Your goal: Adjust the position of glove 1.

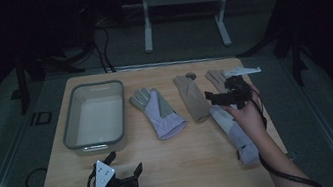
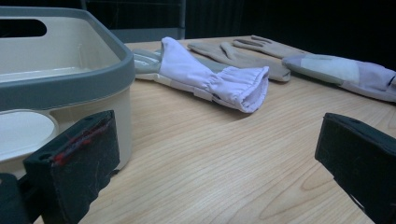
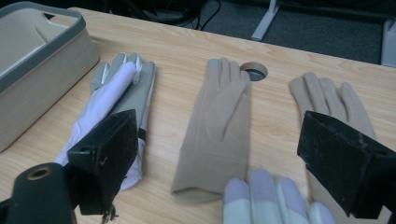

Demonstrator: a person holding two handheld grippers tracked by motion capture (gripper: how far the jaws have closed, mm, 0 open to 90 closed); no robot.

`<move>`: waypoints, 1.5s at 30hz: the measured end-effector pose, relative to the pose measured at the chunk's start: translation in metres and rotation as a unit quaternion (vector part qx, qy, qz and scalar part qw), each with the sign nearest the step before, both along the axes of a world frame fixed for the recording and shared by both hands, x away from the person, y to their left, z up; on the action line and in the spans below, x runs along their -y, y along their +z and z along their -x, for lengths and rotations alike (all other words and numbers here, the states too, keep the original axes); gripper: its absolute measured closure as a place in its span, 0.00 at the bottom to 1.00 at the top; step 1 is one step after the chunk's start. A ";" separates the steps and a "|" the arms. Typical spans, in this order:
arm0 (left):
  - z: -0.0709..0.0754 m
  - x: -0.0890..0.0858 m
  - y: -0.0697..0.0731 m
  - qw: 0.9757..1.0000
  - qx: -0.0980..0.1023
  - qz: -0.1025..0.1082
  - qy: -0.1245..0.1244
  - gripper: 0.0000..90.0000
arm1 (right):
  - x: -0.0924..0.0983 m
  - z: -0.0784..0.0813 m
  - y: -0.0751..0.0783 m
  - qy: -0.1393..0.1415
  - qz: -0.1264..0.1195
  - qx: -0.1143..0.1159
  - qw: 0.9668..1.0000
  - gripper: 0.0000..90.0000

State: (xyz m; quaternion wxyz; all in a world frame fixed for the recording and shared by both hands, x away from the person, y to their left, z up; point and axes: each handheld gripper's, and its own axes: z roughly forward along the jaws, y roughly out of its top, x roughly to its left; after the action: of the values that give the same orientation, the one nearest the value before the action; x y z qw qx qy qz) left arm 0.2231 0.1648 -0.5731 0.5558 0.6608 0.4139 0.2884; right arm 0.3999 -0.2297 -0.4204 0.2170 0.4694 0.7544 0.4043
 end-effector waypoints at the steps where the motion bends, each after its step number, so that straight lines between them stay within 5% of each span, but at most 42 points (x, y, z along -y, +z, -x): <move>1: 0.000 0.000 0.000 1.000 0.000 -0.001 0.001 0.00 | -0.004 -0.002 0.000 0.006 -0.002 -0.003 1.000 0.14; 4: 0.002 0.002 0.003 1.000 0.009 -0.013 0.010 0.00 | -0.018 -0.007 -0.002 0.010 0.006 -0.005 1.000 0.15; 17: 0.003 0.001 0.005 1.000 0.008 0.005 -0.005 0.00 | -0.081 -0.028 -0.020 0.064 0.032 -0.030 0.997 0.15; 20: 0.003 0.001 0.005 1.000 0.006 -0.007 -0.006 0.00 | -0.095 -0.033 -0.026 0.066 0.039 -0.030 0.997 0.17; 28: 0.004 0.000 0.007 1.000 0.013 0.000 -0.005 0.00 | -0.132 -0.050 -0.049 0.085 0.048 -0.055 0.994 0.22; 36: 0.004 -0.001 0.008 1.000 0.013 0.004 -0.006 0.00 | -0.159 -0.070 -0.082 0.082 0.058 -0.093 0.990 0.26; 45: 0.004 -0.001 0.008 1.000 0.013 0.006 -0.011 0.00 | -0.171 -0.081 -0.109 0.066 0.071 -0.103 0.990 0.29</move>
State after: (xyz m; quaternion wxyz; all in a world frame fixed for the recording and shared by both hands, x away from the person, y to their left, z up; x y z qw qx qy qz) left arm 0.2194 0.1653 -0.5655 0.5683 0.6581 0.4012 0.2879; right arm 0.4804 -0.0584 -0.5298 0.1434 0.4413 0.8288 0.3128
